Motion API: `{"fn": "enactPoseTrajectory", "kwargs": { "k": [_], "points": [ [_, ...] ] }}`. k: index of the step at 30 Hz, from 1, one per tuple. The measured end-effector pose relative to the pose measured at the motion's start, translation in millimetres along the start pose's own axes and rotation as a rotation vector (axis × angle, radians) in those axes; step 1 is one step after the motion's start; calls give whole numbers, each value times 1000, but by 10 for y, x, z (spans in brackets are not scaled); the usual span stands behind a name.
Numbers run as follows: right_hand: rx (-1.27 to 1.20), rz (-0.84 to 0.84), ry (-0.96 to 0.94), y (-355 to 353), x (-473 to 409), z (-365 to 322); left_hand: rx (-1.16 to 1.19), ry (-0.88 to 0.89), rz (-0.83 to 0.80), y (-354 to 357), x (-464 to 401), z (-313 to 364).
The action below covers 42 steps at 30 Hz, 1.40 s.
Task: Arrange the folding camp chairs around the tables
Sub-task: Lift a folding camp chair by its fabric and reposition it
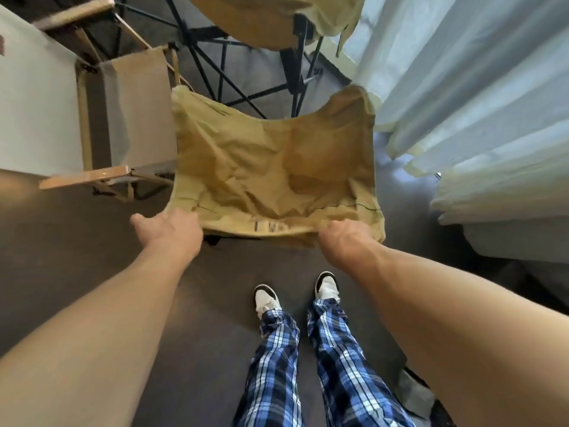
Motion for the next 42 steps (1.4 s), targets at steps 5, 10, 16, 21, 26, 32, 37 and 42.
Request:
{"fn": "enactPoseTrajectory", "kwargs": {
  "k": [5,10,16,21,26,32,37,42],
  "points": [
    [111,-209,32,206,-248,81,19,-14,-75,133,-44,-28],
    [25,-239,181,457,-337,275,133,102,-168,379,-183,15],
    [20,-144,38,552,-340,423,115,100,-260,707,2,-12],
    [143,-28,-26,463,-233,447,239,-5,-293,1033,393,-5],
    [450,169,-163,240,-46,384,617,-290,-267,1383,926,43],
    [746,279,-319,1,263,-274,1043,-560,-264,2148,1554,-228],
    [985,367,-507,99,584,-1460,1219,-724,-329,3056,2244,-669],
    [1207,362,-622,583,953,-2849,1180,-770,-385,4046,2895,-1116]
  ]
}}
Point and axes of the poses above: each hand's wrist, its own x-axis away from the middle knuckle, its own y-axis out of the palm, z = x × y, the point moved 5 cm from there along -x, towards the middle knuckle, and after that the axes turned 5 degrees about -z, right-handed, at the moved point
